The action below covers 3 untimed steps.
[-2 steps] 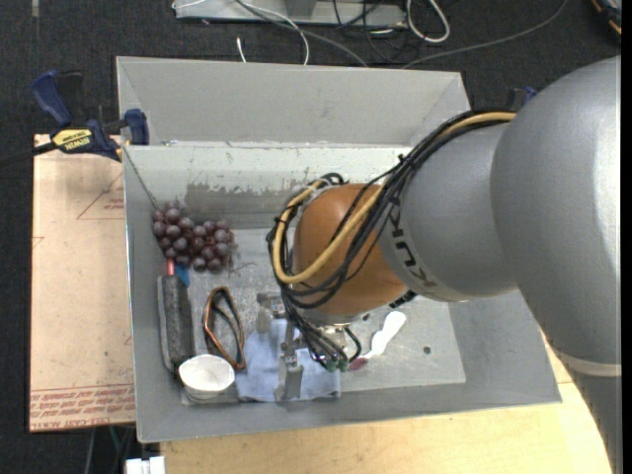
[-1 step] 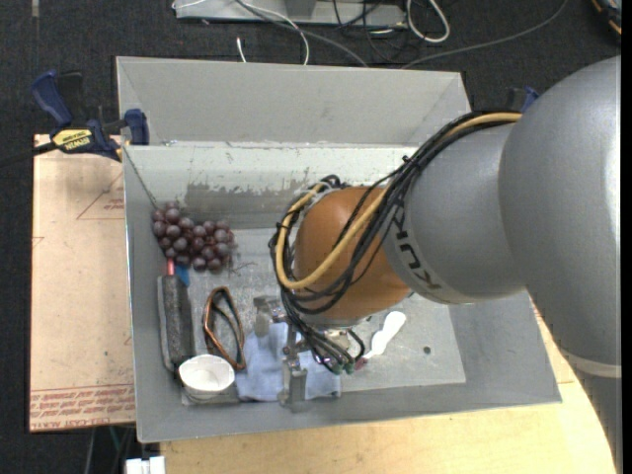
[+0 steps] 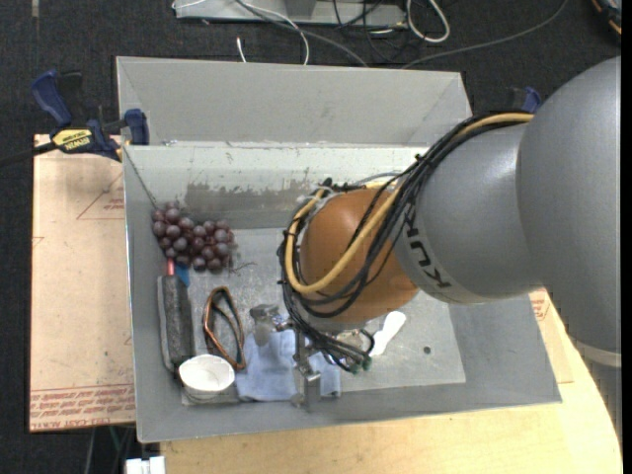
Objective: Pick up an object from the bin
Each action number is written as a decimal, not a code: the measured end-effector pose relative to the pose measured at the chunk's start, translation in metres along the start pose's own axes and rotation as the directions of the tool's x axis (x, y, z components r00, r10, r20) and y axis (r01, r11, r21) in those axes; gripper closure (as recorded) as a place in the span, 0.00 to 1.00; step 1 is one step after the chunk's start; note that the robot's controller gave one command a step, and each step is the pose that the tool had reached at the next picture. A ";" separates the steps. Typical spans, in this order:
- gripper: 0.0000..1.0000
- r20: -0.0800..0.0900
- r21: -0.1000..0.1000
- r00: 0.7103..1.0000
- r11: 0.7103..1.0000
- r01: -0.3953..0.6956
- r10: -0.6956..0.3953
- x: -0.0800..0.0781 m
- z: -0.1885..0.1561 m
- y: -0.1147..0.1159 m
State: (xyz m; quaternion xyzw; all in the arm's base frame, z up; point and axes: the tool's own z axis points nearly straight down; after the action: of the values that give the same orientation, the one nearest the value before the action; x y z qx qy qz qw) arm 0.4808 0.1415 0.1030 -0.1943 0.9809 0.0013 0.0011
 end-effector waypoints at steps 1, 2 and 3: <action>0.00 0.026 0.005 0.995 0.995 0.100 -0.100 -0.009 0.030 -0.001; 1.00 0.012 0.004 0.959 0.959 0.283 -0.283 -0.003 0.031 0.000; 1.00 0.012 0.003 0.959 0.959 0.283 -0.283 -0.003 0.031 0.000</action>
Offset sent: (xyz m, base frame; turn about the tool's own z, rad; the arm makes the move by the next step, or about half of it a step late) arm 0.0017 0.0000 -0.0330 -0.2907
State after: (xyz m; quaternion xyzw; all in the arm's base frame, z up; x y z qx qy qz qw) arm 0.4841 0.1426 0.0717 -0.3325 0.9431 0.0015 0.0077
